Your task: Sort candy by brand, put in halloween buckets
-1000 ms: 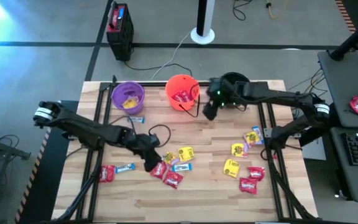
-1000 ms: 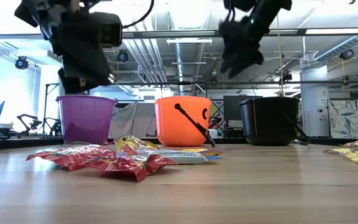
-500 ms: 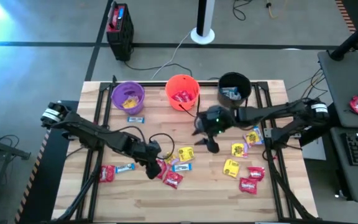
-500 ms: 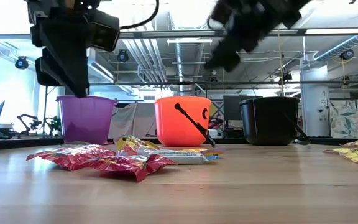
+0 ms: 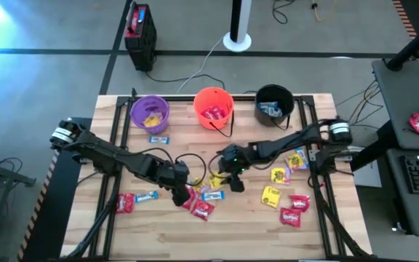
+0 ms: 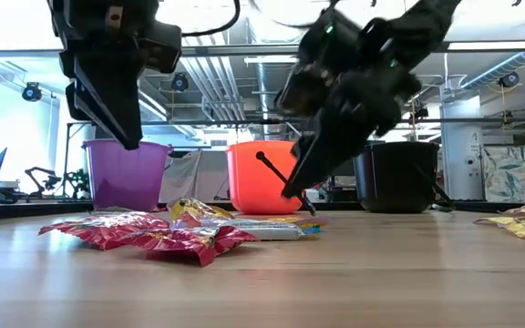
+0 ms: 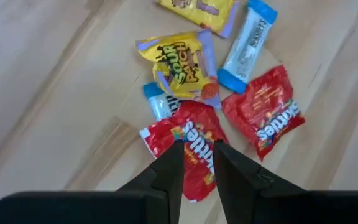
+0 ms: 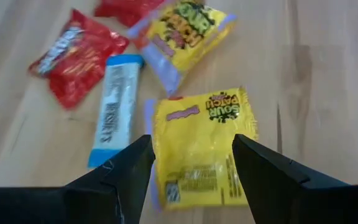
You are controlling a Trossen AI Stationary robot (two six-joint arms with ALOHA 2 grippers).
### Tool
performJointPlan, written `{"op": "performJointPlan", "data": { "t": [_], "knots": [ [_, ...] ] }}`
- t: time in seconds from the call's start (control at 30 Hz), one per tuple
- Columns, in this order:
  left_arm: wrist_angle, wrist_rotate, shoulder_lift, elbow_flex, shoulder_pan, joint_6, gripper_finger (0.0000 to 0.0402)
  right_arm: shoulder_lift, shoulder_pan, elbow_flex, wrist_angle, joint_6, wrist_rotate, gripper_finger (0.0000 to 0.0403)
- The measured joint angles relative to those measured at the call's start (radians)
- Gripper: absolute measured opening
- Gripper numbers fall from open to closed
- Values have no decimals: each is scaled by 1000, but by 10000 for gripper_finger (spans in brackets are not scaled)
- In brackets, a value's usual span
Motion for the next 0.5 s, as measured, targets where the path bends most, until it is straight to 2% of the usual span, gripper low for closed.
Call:
{"op": "performJointPlan", "data": {
  "t": [0.17, 0.37, 0.5],
  "knots": [
    [0, -22, -28, 0, 0, 73, 71, 102, 0, 70, -22, 51, 60, 214],
    [-54, -103, -73, 0, 0, 129, 71, 170, 5, 129, -89, -1, 115, 213],
    [-53, -145, -95, 0, 2, 138, 71, 191, 9, 135, -90, -25, 154, 190]
  ]
}}
